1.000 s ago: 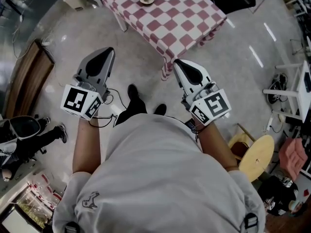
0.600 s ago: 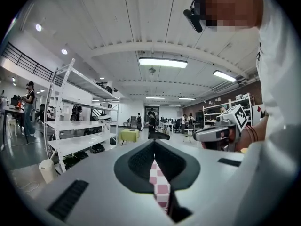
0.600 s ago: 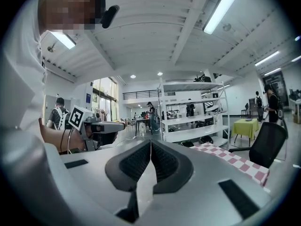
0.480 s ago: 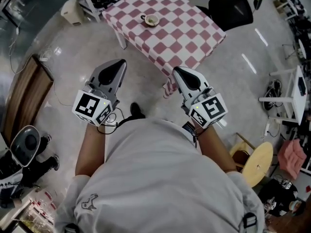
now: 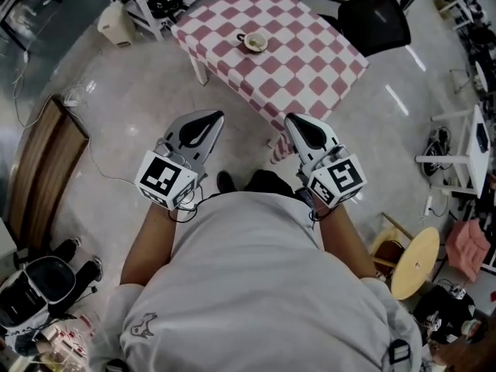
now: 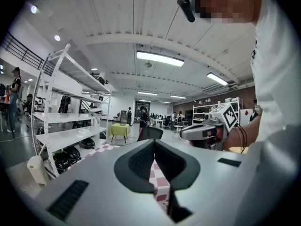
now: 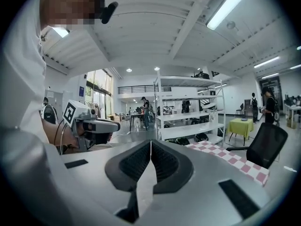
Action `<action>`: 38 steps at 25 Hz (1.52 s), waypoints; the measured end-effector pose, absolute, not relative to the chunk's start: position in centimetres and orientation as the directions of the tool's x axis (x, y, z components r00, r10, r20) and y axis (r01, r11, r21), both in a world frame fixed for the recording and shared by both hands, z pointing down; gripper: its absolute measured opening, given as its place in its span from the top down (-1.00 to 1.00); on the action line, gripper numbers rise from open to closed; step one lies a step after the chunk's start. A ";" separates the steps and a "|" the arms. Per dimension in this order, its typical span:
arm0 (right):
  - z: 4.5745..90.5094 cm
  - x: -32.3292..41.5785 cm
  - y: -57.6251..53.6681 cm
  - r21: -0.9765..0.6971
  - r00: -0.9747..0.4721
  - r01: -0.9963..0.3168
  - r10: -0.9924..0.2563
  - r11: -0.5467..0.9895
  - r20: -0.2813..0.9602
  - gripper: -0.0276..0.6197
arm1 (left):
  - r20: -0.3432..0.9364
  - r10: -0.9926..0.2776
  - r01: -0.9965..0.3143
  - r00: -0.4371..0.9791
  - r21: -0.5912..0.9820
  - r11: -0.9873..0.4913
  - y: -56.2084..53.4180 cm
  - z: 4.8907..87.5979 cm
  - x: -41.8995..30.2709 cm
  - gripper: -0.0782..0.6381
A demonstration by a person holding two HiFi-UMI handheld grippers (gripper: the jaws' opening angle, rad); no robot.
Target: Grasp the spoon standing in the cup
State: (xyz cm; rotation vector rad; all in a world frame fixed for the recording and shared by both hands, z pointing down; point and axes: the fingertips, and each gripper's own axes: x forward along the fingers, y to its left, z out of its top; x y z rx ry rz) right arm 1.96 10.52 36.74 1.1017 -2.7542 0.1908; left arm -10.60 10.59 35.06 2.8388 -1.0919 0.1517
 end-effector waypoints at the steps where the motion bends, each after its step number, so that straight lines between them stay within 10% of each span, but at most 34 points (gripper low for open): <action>1: 37.1 1.6 10.0 -0.057 -0.715 -0.690 -0.666 0.722 0.212 0.81 | 0.128 -0.663 -0.673 0.737 0.058 -0.737 10.1 35.3 -11.1 0.74; 38: 38.9 8.4 -12.5 -0.136 -0.757 -0.651 -0.626 0.747 0.189 0.81 | 0.141 -0.735 -0.746 0.663 0.041 -0.665 -12.7 36.6 -4.8 0.74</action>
